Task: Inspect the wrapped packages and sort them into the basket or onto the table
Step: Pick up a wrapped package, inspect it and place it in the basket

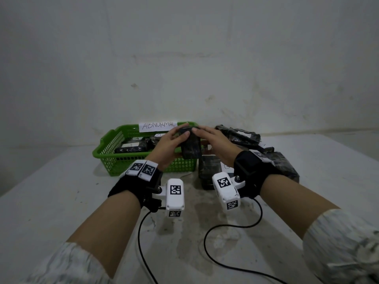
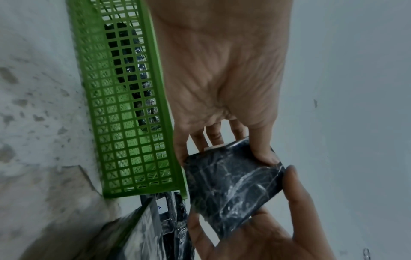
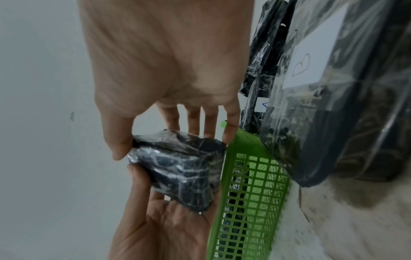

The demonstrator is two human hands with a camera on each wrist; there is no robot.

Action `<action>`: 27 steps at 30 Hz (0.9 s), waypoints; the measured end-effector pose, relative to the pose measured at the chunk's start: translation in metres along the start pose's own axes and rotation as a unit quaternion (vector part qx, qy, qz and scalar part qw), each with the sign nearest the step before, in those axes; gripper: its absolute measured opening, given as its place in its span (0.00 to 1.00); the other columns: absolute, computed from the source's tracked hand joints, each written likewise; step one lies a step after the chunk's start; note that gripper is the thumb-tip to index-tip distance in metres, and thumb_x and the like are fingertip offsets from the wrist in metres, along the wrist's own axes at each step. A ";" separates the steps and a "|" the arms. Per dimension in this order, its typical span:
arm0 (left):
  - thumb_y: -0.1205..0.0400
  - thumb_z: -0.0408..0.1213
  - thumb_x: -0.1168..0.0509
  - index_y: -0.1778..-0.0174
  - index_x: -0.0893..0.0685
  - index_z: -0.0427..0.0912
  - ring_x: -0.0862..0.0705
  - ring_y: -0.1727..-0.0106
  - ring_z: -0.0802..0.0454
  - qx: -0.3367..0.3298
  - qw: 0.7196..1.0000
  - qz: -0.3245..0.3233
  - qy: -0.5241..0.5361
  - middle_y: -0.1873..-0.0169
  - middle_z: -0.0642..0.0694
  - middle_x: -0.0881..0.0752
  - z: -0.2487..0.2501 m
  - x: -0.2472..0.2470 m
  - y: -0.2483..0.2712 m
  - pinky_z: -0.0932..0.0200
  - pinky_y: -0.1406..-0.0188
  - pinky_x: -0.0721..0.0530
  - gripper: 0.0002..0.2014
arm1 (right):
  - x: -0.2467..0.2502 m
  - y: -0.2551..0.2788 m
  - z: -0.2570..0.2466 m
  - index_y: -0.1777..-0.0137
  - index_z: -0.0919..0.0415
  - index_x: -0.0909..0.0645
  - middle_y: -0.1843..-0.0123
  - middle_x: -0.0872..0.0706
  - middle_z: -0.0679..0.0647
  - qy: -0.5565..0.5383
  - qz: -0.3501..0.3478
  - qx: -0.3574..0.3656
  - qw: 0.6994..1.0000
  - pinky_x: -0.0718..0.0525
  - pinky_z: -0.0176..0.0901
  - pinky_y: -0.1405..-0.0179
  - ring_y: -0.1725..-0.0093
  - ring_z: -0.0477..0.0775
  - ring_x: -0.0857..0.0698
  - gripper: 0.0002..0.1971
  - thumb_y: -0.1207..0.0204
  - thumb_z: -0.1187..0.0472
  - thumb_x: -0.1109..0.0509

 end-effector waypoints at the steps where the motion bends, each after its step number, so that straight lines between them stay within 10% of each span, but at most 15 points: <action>1: 0.16 0.35 0.39 0.29 0.24 0.43 0.17 0.41 0.52 0.003 1.000 -0.003 -0.002 0.42 0.45 0.16 0.000 -0.001 0.000 0.51 0.52 0.14 0.18 | -0.001 0.001 0.000 0.34 0.56 0.19 0.40 0.13 0.54 -0.001 0.001 -0.004 1.000 0.14 0.45 0.51 0.44 0.52 0.14 0.18 0.19 0.50 0.33; 15: 0.18 0.28 0.37 0.28 0.25 0.41 0.15 0.46 0.52 0.002 1.000 0.011 -0.011 0.45 0.47 0.14 -0.008 0.005 -0.006 0.59 0.58 0.12 0.21 | 0.009 -0.005 0.008 0.35 0.68 0.20 0.60 0.16 0.50 -0.001 0.035 -0.017 0.999 0.21 0.34 0.76 0.72 0.39 0.17 0.16 0.22 0.64 0.30; 20: 0.21 0.24 0.35 0.28 0.24 0.39 0.15 0.44 0.49 -0.036 0.999 0.036 -0.017 0.44 0.41 0.14 -0.006 0.013 -0.005 0.55 0.53 0.11 0.24 | 0.001 -0.008 0.014 0.32 0.63 0.22 0.51 0.13 0.57 0.015 0.000 -0.028 0.999 0.16 0.41 0.60 0.58 0.48 0.13 0.21 0.24 0.65 0.27; 27: 0.23 0.18 0.36 0.23 0.31 0.36 0.16 0.38 0.43 -0.012 1.000 0.006 0.004 0.33 0.35 0.19 -0.019 0.014 -0.009 0.55 0.48 0.12 0.31 | 0.005 -0.012 0.020 0.29 0.68 0.25 0.50 0.13 0.58 -0.003 0.017 -0.032 0.999 0.12 0.42 0.62 0.61 0.50 0.12 0.24 0.25 0.70 0.27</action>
Point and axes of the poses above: each hand's wrist, its own y-axis away from the middle knuckle, its own x-axis out of the back of the hand, z = x × y, the point moved 9 cm from there along -y, towards the middle knuckle
